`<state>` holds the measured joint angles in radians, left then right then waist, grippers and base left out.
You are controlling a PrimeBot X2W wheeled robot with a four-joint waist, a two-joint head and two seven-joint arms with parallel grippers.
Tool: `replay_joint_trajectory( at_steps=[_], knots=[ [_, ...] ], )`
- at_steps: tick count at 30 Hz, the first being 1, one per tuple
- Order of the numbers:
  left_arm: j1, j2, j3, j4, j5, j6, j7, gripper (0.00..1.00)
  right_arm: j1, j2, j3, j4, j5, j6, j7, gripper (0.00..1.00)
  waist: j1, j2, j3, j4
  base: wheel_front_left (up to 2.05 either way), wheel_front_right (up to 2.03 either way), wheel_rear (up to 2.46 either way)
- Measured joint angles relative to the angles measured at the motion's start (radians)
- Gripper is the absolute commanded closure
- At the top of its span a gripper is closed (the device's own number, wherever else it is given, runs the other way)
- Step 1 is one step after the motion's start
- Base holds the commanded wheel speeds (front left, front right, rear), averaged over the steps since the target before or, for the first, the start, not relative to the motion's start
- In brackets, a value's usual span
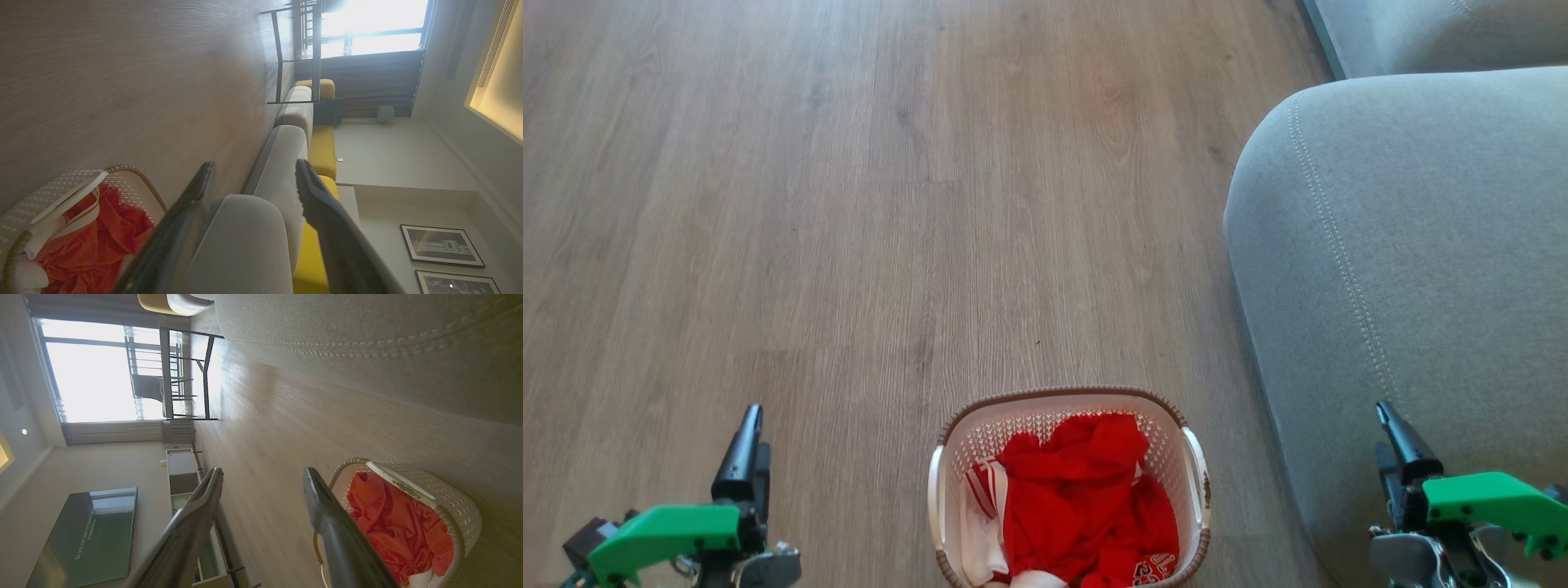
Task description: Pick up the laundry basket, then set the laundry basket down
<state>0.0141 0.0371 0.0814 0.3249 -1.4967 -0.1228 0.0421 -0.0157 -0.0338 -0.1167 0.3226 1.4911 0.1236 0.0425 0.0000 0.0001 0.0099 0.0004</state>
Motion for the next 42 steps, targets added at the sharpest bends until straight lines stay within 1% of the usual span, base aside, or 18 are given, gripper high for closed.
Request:
replay_joint_trajectory(
  at_steps=[9, 13, 19, 27, 28, 29, 32, 34, 35, 36, 42],
  knots=[
    [-0.021, 0.000, 0.026, -0.046, 0.102, 0.001, -0.026, 0.00, -0.013, 0.000, -0.007, -0.040, -0.112, 0.000, -0.024, 0.00, 0.0000, 0.0000, 0.004, 0.001, 0.00, 0.00, 0.00],
    [-0.021, 0.000, 0.026, -0.075, 0.152, 0.011, -0.036, 0.00, -0.025, 0.000, -0.006, -0.060, -0.168, 0.000, -0.036, 0.00, 0.0000, 0.0000, 0.006, 0.002, 0.00, 0.00, 0.00],
    [-0.026, 0.000, 0.016, -0.140, 0.259, 0.056, -0.054, 0.00, -0.027, 0.000, -0.001, -0.102, -0.277, 0.000, -0.054, 0.00, 0.0000, 0.0000, 0.010, 0.004, 0.00, 0.00, 0.00],
    [-0.040, 0.000, -0.046, -0.220, 0.408, 0.121, -0.078, 0.00, -0.054, 0.000, -0.006, -0.145, -0.402, 0.000, -0.077, 0.00, 0.0000, 0.0000, 0.015, 0.007, 0.00, 0.00, 0.00],
    [-0.040, 0.000, -0.055, -0.235, 0.440, 0.138, -0.081, 0.00, -0.059, 0.000, -0.006, -0.149, -0.436, 0.000, -0.084, 0.00, 0.0000, 0.0000, 0.016, 0.008, 0.00, 0.00, 0.00],
    [-0.040, 0.000, -0.064, -0.243, 0.455, 0.145, -0.087, 0.00, -0.060, 0.000, -0.006, -0.154, -0.452, 0.000, -0.086, 0.00, 0.0000, 0.0000, 0.016, 0.008, 0.00, 0.00, 0.00],
    [-0.041, 0.000, -0.084, -0.257, 0.512, 0.165, -0.093, 0.00, -0.061, 0.000, 0.006, -0.171, -0.513, 0.000, -0.092, 0.00, 0.0000, 0.0000, 0.017, 0.007, 0.00, 0.00, 0.00],
    [-0.041, 0.000, -0.093, -0.260, 0.532, 0.169, -0.098, 0.00, -0.061, 0.000, 0.012, -0.177, -0.533, 0.000, -0.097, 0.00, 0.0000, 0.0000, 0.018, 0.007, 0.00, 0.00, 0.00],
    [-0.042, 0.000, -0.112, -0.267, 0.574, 0.179, -0.102, 0.00, -0.063, 0.000, 0.022, -0.186, -0.571, 0.000, -0.098, 0.00, 0.0000, 0.0000, 0.019, 0.007, 0.00, 0.00, 0.00],
    [-0.042, 0.000, -0.112, -0.267, 0.574, 0.179, -0.102, 0.00, -0.063, 0.000, 0.022, -0.186, -0.571, 0.000, -0.098, 0.00, 0.0000, 0.0000, 0.019, 0.007, 0.00, 0.00, 0.00],
    [-0.052, 0.001, -0.178, -0.269, 0.722, 0.212, -0.122, 0.00, -0.068, -0.001, 0.053, -0.214, -0.700, 0.000, -0.116, 0.00, 0.0000, 0.0000, 0.021, 0.007, 0.00, 0.00, 0.00]
  ],
)
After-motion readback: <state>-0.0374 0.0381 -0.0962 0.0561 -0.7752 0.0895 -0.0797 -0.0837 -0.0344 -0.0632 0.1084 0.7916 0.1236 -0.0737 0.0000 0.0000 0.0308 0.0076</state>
